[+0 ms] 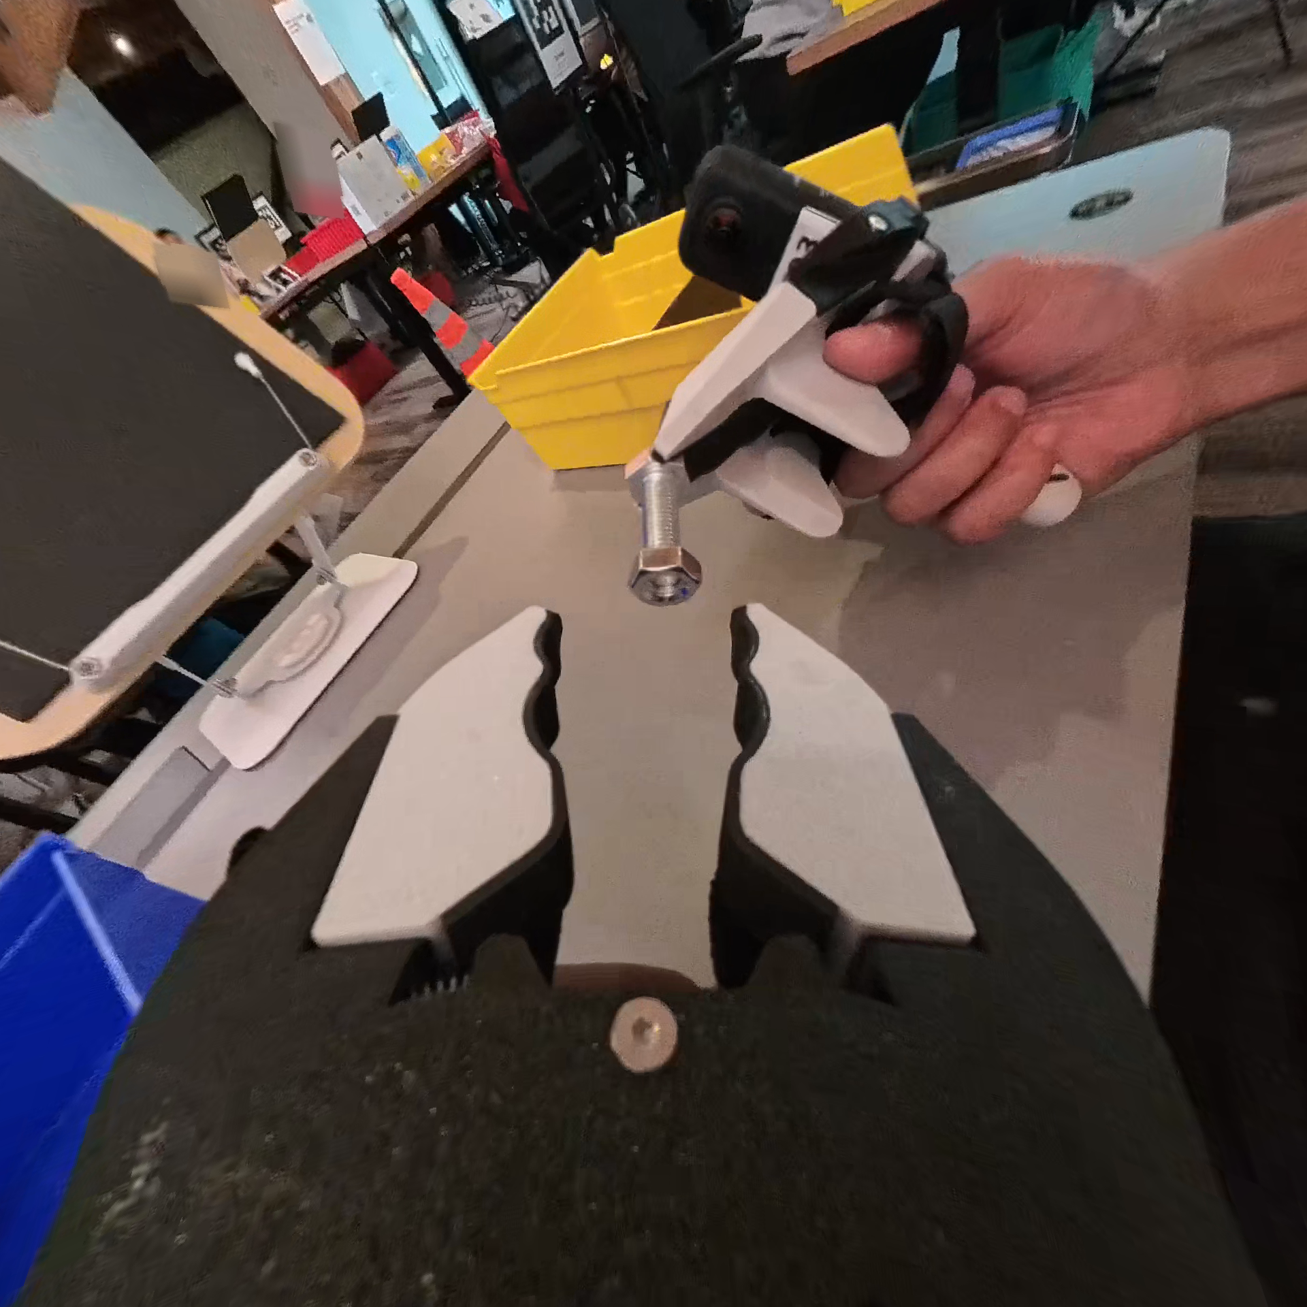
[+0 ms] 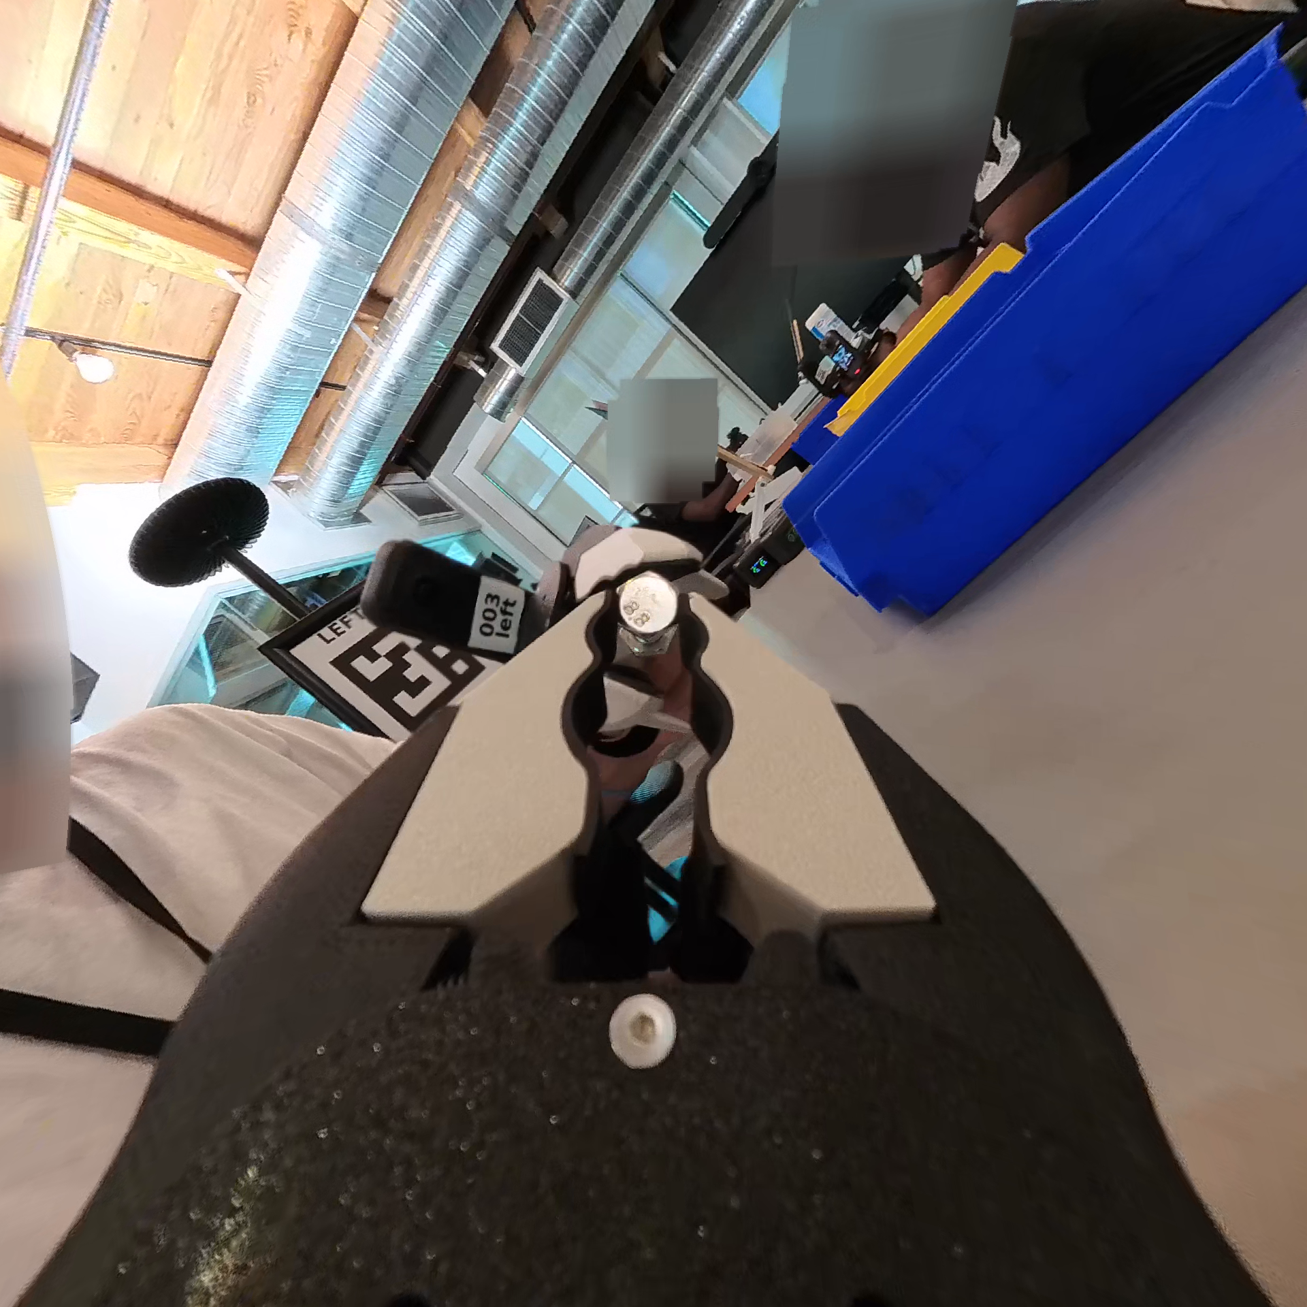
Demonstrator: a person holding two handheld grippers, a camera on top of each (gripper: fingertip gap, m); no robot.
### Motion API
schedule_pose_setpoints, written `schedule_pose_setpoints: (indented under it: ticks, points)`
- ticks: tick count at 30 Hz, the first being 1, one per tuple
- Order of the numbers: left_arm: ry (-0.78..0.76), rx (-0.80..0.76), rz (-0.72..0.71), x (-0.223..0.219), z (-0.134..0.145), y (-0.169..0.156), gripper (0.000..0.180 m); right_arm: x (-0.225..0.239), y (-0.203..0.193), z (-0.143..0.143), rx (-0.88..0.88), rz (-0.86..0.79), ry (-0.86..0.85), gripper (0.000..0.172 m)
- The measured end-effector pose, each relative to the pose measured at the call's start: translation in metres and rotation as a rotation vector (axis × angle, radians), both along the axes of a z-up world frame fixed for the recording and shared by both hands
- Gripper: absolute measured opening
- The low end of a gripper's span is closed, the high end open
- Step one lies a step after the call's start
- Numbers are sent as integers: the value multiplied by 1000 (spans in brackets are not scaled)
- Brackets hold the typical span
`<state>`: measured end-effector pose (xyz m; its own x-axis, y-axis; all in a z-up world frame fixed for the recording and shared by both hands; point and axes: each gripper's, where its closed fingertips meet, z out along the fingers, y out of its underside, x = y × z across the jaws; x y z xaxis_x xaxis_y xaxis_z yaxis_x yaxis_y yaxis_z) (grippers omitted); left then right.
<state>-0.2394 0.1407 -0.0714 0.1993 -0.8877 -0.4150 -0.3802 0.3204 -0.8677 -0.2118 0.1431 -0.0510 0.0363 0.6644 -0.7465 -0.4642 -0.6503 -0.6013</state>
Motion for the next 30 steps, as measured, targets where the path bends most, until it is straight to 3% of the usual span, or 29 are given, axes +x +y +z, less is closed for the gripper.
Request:
schedule_pose_setpoints:
  ticks: [7,13,18,23,30]
  points:
    - [79,390,-44,-6,6,-17,40,-8,-10,1,-36,107,59,16]
    - [153,508,-77,-6,-3,-23,37,-15,-15,-1,-48,146,48,16]
    - [163,578,-58,-7,-1,-23,18,-17,-15,-4,-56,144,31,16]
    - [125,404,-41,-3,1,-20,18,-13,-12,-3,-19,102,0,16]
    - [-77,-275,-232,0,13,-34,17,-11,-25,10,243,22,-179,17]
